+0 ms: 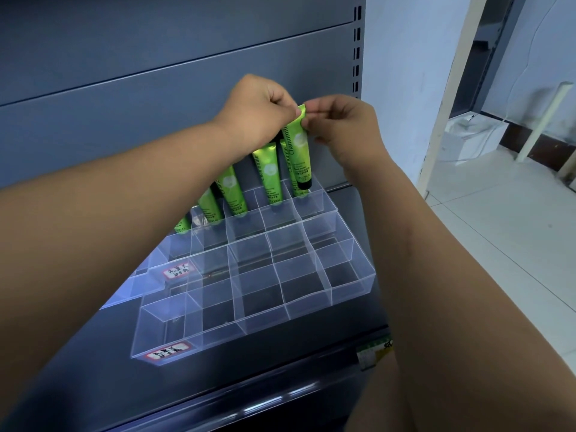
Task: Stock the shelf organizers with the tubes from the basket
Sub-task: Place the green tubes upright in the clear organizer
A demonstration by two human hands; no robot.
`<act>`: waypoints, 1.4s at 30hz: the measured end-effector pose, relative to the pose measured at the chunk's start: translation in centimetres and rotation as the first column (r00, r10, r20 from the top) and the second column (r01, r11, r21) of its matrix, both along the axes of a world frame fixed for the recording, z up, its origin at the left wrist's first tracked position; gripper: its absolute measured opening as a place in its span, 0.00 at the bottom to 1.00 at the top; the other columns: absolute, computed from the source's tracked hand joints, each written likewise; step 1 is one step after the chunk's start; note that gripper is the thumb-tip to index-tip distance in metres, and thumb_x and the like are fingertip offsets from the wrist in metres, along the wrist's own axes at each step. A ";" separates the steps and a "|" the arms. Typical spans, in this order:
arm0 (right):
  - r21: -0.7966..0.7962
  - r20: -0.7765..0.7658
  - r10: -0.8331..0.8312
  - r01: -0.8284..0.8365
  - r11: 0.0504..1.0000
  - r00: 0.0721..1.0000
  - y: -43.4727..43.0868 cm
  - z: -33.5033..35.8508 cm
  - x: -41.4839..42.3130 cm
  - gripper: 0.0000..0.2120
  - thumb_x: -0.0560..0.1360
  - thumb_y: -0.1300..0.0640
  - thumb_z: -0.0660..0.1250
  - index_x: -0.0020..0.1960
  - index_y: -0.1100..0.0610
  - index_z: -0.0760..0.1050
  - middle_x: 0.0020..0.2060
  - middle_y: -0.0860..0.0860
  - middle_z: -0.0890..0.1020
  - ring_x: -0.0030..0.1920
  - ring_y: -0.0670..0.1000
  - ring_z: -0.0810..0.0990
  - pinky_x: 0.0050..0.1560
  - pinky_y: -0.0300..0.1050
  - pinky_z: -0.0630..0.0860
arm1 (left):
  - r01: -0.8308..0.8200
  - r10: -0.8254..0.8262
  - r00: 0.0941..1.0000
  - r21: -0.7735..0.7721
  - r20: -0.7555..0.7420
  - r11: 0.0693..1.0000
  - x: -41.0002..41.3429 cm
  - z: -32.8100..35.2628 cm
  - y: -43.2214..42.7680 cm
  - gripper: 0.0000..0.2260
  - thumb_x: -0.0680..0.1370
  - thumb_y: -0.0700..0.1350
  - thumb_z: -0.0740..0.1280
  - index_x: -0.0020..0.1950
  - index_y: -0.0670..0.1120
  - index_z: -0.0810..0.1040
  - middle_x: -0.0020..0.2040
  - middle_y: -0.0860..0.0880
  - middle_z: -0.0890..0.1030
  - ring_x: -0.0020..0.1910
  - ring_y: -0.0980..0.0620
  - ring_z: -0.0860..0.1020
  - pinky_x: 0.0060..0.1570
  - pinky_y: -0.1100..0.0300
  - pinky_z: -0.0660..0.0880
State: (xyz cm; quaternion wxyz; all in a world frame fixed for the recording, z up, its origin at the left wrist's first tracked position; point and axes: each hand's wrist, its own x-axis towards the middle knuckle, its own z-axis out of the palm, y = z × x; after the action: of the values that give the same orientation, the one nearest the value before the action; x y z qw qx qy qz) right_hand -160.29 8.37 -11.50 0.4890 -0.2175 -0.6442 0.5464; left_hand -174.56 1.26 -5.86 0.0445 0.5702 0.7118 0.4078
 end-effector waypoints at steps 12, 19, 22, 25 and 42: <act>-0.077 0.048 -0.031 0.035 0.996 0.998 0.8 -1.3 -0.2 0.10 0.74 0.70 0.71 0.55 0.66 0.82 0.43 0.58 0.86 0.35 0.45 0.83 0.39 0.35 0.77 | -0.025 0.009 0.981 -0.082 -0.194 0.996 -0.3 -0.4 -0.6 0.07 0.74 0.38 0.74 0.50 0.46 0.87 0.39 0.52 0.82 0.40 0.56 0.79 0.48 0.60 0.79; -0.116 0.073 -0.020 0.028 0.993 0.997 0.9 -2.1 -0.4 0.10 0.74 0.71 0.71 0.56 0.67 0.81 0.42 0.58 0.85 0.34 0.45 0.83 0.37 0.35 0.77 | -0.030 -0.003 0.947 -0.096 -0.321 0.995 -0.7 -0.8 -0.6 0.07 0.74 0.38 0.72 0.49 0.46 0.87 0.44 0.49 0.85 0.48 0.50 0.84 0.53 0.54 0.80; -0.102 0.125 -0.027 0.040 0.994 0.992 1.0 -2.3 -0.4 0.09 0.74 0.71 0.71 0.54 0.66 0.82 0.40 0.57 0.84 0.33 0.44 0.82 0.36 0.35 0.77 | -0.036 -0.010 0.940 -0.128 -0.342 0.991 -0.9 -1.3 -0.5 0.06 0.74 0.39 0.73 0.48 0.48 0.87 0.43 0.50 0.86 0.47 0.51 0.84 0.53 0.53 0.80; -0.107 0.146 -0.022 0.038 0.994 0.989 1.0 -2.6 -0.2 0.08 0.75 0.71 0.70 0.53 0.66 0.81 0.38 0.55 0.83 0.31 0.42 0.81 0.34 0.34 0.77 | -0.046 -0.015 0.929 -0.156 -0.369 0.987 -0.9 -1.7 -0.3 0.06 0.73 0.41 0.74 0.46 0.52 0.86 0.40 0.54 0.84 0.47 0.51 0.84 0.54 0.51 0.80; -0.158 0.168 -0.012 0.039 0.987 0.986 0.6 -3.1 0.1 0.09 0.74 0.73 0.69 0.55 0.70 0.80 0.37 0.55 0.82 0.28 0.43 0.81 0.32 0.36 0.77 | 0.042 -0.080 0.932 -0.113 -0.353 0.993 -1.8 -3.3 -0.5 0.09 0.73 0.36 0.73 0.47 0.49 0.87 0.43 0.51 0.86 0.44 0.51 0.83 0.53 0.53 0.80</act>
State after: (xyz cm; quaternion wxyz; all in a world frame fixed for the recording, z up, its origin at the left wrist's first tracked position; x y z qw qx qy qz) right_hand -160.20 9.02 -14.62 0.4213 -0.3093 -0.6338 0.5702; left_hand -176.38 0.75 -9.21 -0.0433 0.6534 0.7102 0.2587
